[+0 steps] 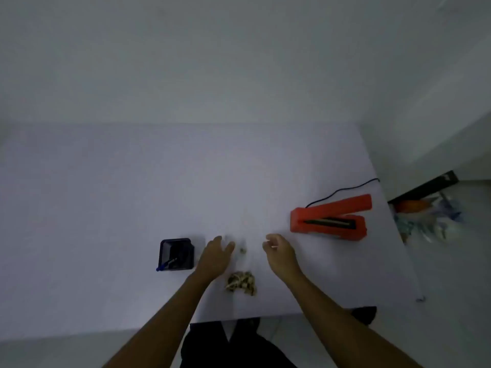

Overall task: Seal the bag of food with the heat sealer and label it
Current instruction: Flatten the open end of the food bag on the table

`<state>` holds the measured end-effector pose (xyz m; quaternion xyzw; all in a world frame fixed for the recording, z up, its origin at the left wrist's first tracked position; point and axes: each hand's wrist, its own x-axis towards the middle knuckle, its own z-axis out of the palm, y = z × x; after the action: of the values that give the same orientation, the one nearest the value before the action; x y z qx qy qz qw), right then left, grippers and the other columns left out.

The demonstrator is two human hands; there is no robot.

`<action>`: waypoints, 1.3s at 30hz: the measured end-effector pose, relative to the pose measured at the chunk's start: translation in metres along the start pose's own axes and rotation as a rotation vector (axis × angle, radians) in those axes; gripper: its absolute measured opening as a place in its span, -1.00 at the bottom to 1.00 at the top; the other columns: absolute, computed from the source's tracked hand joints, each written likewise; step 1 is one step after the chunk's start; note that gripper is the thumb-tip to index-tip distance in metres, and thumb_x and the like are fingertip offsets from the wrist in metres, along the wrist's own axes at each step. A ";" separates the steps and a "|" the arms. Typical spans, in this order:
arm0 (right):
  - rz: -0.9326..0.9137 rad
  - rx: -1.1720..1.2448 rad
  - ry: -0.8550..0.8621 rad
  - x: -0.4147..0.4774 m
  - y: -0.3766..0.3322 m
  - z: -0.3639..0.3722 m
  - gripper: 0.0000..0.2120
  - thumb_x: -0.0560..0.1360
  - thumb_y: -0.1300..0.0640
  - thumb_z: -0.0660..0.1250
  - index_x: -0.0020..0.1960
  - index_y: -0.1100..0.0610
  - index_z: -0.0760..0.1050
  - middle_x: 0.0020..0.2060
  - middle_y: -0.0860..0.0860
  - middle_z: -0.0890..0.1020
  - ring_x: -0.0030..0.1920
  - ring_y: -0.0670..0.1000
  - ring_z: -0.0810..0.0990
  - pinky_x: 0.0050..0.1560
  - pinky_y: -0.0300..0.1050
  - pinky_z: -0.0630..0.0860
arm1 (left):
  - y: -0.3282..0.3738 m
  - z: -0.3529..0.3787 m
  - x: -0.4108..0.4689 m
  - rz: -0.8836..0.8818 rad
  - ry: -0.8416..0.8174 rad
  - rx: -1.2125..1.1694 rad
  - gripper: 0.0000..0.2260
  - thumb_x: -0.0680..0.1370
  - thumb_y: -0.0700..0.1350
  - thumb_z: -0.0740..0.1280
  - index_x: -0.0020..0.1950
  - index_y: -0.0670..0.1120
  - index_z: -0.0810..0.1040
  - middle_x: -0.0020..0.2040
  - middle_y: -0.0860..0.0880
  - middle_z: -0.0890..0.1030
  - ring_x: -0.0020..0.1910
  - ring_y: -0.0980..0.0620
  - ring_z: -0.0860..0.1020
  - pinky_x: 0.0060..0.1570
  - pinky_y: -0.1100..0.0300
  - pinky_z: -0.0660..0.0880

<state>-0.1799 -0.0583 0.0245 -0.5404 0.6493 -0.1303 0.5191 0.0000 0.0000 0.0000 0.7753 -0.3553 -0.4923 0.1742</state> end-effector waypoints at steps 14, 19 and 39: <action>0.234 0.287 -0.108 -0.021 0.036 0.020 -0.91 0.52 0.24 0.36 -0.06 0.10 0.62 -0.19 0.02 0.63 -0.20 -0.03 0.56 -0.24 -0.21 0.49 | -0.039 0.015 -0.018 0.095 0.135 -0.162 -0.85 0.51 -0.29 0.38 -0.20 -0.07 0.62 -0.20 -0.03 0.66 -0.19 0.01 0.61 -0.11 0.13 0.55; 0.001 0.222 -0.041 -0.031 0.040 0.009 -0.90 0.55 0.22 0.34 -0.13 0.14 0.60 -0.23 0.00 0.64 -0.23 -0.07 0.55 -0.18 -0.17 0.51 | -0.041 0.009 -0.045 0.235 0.179 -0.257 -0.94 0.52 -0.29 0.39 -0.12 -0.16 0.63 -0.16 -0.02 0.68 -0.13 0.12 0.63 -0.09 0.34 0.53; -0.155 0.148 -0.052 -0.027 0.054 0.021 -0.61 0.48 0.38 0.30 0.16 -0.04 0.54 0.11 -0.07 0.59 0.14 -0.01 0.56 0.26 -0.05 0.48 | -0.051 0.011 -0.019 0.375 0.090 -0.142 -0.71 0.51 -0.36 0.37 0.21 -0.16 0.60 0.15 -0.05 0.64 0.13 0.02 0.60 0.13 0.29 0.52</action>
<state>-0.1971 -0.0065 -0.0097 -0.5526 0.5803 -0.2036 0.5624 0.0043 0.0500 -0.0247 0.7025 -0.4498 -0.4396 0.3330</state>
